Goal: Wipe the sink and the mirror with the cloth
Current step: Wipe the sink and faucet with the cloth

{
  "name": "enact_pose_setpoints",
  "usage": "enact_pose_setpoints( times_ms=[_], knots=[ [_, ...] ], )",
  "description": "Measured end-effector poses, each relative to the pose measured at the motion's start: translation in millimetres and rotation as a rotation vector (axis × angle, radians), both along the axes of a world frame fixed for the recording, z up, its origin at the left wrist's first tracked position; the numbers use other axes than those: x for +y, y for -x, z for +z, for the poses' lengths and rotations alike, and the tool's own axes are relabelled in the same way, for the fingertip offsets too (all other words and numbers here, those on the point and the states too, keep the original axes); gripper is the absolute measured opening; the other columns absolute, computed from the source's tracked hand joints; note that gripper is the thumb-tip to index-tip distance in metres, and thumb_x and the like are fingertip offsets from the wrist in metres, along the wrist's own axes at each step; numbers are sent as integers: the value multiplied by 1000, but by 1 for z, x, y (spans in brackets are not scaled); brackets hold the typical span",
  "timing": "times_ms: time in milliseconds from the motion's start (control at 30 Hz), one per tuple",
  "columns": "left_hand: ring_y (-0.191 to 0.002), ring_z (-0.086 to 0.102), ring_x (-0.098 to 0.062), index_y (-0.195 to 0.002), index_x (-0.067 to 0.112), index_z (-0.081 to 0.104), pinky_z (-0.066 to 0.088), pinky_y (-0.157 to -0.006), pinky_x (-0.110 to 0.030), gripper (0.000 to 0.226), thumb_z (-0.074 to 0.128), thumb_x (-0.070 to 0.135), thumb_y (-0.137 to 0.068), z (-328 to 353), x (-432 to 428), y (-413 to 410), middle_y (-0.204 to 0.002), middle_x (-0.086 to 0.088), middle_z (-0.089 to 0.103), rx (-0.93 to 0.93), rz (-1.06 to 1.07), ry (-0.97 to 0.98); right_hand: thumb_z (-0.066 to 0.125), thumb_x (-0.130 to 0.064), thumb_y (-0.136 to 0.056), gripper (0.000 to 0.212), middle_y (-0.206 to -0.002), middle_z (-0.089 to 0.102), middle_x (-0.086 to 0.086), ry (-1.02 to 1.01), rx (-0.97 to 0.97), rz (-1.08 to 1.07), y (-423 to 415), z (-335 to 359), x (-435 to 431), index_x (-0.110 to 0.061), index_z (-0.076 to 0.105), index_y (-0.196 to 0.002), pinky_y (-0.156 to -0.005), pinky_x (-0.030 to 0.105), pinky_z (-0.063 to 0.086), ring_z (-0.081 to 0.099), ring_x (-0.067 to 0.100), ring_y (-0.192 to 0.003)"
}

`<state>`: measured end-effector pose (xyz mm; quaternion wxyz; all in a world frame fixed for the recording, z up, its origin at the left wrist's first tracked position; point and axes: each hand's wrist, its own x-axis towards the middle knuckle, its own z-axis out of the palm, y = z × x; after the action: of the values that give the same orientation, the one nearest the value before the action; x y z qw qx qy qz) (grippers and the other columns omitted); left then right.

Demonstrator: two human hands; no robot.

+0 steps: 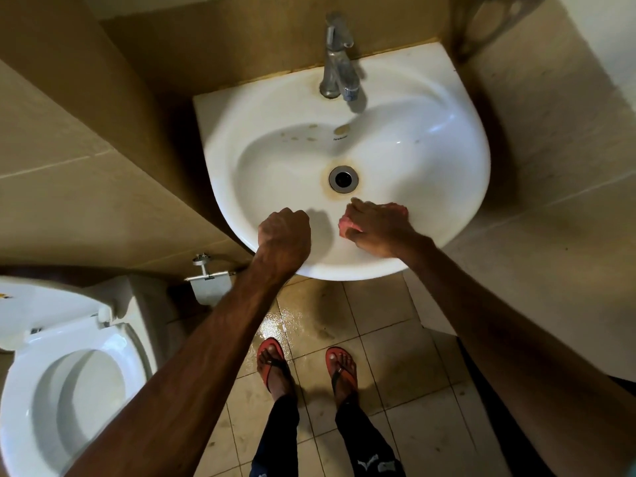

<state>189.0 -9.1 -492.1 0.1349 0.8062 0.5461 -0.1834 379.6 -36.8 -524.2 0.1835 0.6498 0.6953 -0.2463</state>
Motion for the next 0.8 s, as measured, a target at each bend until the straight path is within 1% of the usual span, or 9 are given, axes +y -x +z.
enact_pose_setpoints(
  times_ms=[67,133,200,267,367,433,567,667,800],
  knots=[
    [-117,63,-34,-122,3,62,53,-91,-37,28,46,7,-99,1,-1,-3,-124,-16,63,21,0,9,37,-42,-107,46,-156,46,3,-20,31,8,7,1,-6,-22,48,-147,-115,52,37,51,27,-140],
    [-119,63,-34,-121,4,62,53,-92,-37,28,47,5,-97,2,-3,-7,-125,-16,64,33,15,26,33,-46,-105,35,-128,60,-6,-54,119,20,16,13,-22,-37,60,-126,-106,48,44,64,19,-116],
    [-120,63,-34,-122,4,62,53,-93,-36,29,47,4,-97,3,-4,-9,-126,-15,64,38,21,28,35,-46,-103,30,-115,67,-16,-132,257,27,20,26,-41,-42,63,-114,-100,42,47,66,12,-98],
    [-120,63,-34,-121,5,62,53,-93,-36,29,46,4,-97,4,-4,-9,-126,-16,64,34,23,31,45,-39,-104,23,-116,72,-18,-188,391,60,16,35,-60,-38,65,-114,-101,40,47,69,10,-101],
    [-119,63,-35,-120,4,62,52,-93,-37,28,45,5,-98,3,-3,-7,-125,-16,63,16,29,29,60,-32,-102,34,-142,67,-8,-227,527,90,-5,40,-82,-29,67,-135,-112,42,41,63,13,-129],
    [-118,63,-36,-119,3,62,52,-93,-38,28,44,5,-98,2,-3,-5,-124,-17,63,13,26,28,60,-34,-103,38,-144,66,-7,-248,509,104,-22,41,-83,-25,65,-139,-111,41,43,64,15,-128],
    [-117,63,-38,-120,1,62,53,-92,-39,29,46,4,-97,-2,-3,-5,-122,-19,64,6,26,7,47,-42,-106,29,-107,77,-13,-322,306,66,-34,38,-65,-31,72,-114,-87,38,53,71,11,-88],
    [-117,63,-37,-119,2,62,53,-91,-39,27,48,2,-95,-2,-5,-7,-121,-19,64,5,60,12,28,-47,-105,43,-112,74,-14,-411,69,46,-7,25,-73,-35,69,-114,-95,46,44,68,15,-99],
    [-113,65,-39,-112,0,64,55,-87,-40,25,50,-1,-92,1,-6,-9,-117,-21,66,-17,104,27,49,-38,-99,46,-146,58,4,-612,189,80,43,-2,-104,-21,56,-141,-110,48,38,55,25,-130]
  ],
)
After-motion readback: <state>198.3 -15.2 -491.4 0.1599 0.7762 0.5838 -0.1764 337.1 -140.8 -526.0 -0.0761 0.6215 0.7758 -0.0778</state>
